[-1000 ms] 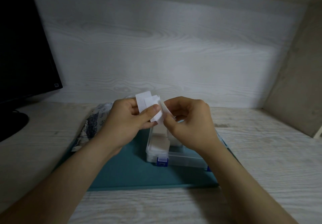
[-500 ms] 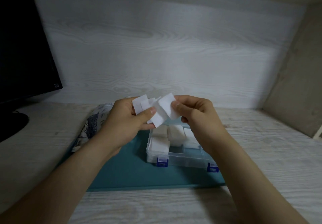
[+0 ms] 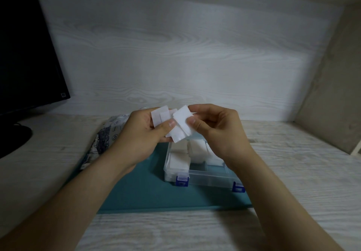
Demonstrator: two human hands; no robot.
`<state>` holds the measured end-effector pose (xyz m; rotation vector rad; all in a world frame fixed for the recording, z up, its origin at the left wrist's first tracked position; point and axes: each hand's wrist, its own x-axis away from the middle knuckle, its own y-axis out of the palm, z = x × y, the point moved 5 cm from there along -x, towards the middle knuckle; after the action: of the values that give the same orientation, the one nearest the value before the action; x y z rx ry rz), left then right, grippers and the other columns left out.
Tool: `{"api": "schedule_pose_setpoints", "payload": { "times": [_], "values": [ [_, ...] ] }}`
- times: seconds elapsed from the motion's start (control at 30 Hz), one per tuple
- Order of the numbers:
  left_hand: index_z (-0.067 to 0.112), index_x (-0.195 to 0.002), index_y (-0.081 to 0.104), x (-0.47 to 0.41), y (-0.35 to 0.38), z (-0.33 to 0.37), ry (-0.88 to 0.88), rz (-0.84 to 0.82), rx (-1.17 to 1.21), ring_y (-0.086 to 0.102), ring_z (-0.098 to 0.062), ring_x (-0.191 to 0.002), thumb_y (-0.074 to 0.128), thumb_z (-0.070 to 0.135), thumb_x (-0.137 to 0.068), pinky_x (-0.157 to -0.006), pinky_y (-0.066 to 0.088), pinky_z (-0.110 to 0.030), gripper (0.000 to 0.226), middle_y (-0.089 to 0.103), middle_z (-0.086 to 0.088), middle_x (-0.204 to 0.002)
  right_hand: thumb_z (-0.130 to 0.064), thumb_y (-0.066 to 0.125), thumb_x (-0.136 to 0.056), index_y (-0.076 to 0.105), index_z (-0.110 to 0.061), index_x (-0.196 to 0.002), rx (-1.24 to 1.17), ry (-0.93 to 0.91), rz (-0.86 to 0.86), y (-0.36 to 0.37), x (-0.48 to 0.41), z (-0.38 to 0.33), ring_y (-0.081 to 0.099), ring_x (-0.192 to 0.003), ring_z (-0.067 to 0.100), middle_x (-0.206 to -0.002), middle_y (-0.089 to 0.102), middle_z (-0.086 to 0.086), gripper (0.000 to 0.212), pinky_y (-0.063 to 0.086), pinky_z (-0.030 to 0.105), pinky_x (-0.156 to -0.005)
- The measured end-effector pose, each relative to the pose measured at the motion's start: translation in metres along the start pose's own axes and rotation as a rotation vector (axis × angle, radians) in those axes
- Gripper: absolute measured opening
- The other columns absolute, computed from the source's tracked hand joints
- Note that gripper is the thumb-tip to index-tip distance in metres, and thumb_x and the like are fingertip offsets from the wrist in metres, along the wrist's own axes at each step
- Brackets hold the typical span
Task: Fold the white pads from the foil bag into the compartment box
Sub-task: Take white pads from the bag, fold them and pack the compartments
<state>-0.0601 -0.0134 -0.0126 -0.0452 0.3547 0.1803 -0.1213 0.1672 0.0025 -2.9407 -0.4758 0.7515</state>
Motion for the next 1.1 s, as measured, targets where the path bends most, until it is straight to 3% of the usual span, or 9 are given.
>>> {"api": "schedule_pose_setpoints", "payload": {
  "times": [0.13,0.23,0.37,0.5,0.63,0.77,0.93,1.1],
  "values": [
    [0.019,-0.121,0.071,-0.003,-0.007,-0.002,0.01,0.102,0.006,0.078,-0.015,-0.101,0.068,0.0,-0.099,-0.076,0.065,-0.03,0.03,0.081,0.002,-0.107,-0.005,0.074,-0.096,0.08,-0.017,-0.109,-0.009,-0.024,0.089,-0.006,-0.001,-0.004,0.077,-0.093,0.012,-0.098,0.081,-0.005,0.018,0.06,0.02,-0.083],
    [0.021,-0.122,0.07,-0.005,-0.011,-0.003,0.017,0.117,-0.013,0.078,-0.017,-0.102,0.069,0.001,-0.099,-0.079,0.065,-0.033,0.031,0.08,0.001,-0.107,-0.009,0.073,-0.097,0.08,-0.015,-0.109,-0.123,0.02,0.107,-0.01,0.0,-0.005,0.076,-0.094,0.011,-0.1,0.082,-0.002,0.016,0.059,0.021,-0.082],
    [0.014,-0.132,0.066,-0.003,-0.002,-0.003,-0.024,-0.001,0.022,0.076,-0.021,-0.11,0.058,-0.004,-0.104,-0.086,0.064,-0.035,0.034,0.079,-0.005,-0.116,-0.014,0.077,-0.094,0.081,-0.014,-0.108,-0.201,0.115,0.029,-0.003,0.002,0.0,0.068,-0.085,0.014,-0.098,0.081,0.009,0.015,0.052,0.029,-0.076],
    [0.01,-0.143,0.057,0.0,0.008,-0.003,-0.081,-0.117,0.087,0.074,-0.023,-0.116,0.05,-0.006,-0.107,-0.095,0.062,-0.036,0.04,0.076,-0.01,-0.125,-0.009,0.082,-0.088,0.08,-0.007,-0.105,-0.148,0.115,0.027,0.004,0.004,0.0,0.072,-0.073,0.01,-0.089,0.08,0.011,0.017,0.053,0.017,-0.064],
    [0.005,-0.137,0.06,0.004,0.015,-0.002,-0.089,-0.166,0.145,0.074,-0.024,-0.116,0.049,-0.011,-0.105,-0.097,0.061,-0.033,0.037,0.077,-0.013,-0.122,-0.009,0.085,-0.085,0.08,-0.005,-0.101,-0.154,0.122,0.103,0.004,0.007,0.002,0.077,-0.08,0.021,-0.086,0.08,0.014,0.017,0.061,0.02,-0.072],
    [0.004,-0.134,0.062,0.005,0.018,-0.001,-0.064,-0.171,0.13,0.074,-0.023,-0.117,0.05,-0.008,-0.106,-0.096,0.06,-0.029,0.033,0.076,-0.012,-0.124,-0.01,0.086,-0.086,0.08,-0.007,-0.098,-0.074,0.081,0.137,0.006,0.006,0.003,0.078,-0.081,0.025,-0.082,0.079,0.012,0.014,0.065,0.032,-0.075],
    [0.007,-0.132,0.064,0.006,0.019,-0.001,-0.041,-0.177,0.075,0.075,-0.02,-0.115,0.049,-0.005,-0.108,-0.094,0.059,-0.025,0.031,0.079,-0.006,-0.12,-0.025,0.081,-0.092,0.081,-0.02,-0.103,0.223,-0.012,0.124,0.012,0.006,0.005,0.075,-0.075,0.013,-0.087,0.079,-0.007,0.013,0.065,0.035,-0.07],
    [0.008,-0.134,0.065,0.006,0.017,-0.001,-0.03,-0.173,0.003,0.074,-0.017,-0.116,0.049,-0.003,-0.109,-0.098,0.058,-0.027,0.032,0.079,-0.004,-0.12,-0.023,0.079,-0.094,0.078,-0.02,-0.109,0.179,0.063,0.03,0.017,0.007,0.007,0.075,-0.082,0.012,-0.096,0.079,-0.005,0.015,0.064,0.031,-0.076]
  ]
}}
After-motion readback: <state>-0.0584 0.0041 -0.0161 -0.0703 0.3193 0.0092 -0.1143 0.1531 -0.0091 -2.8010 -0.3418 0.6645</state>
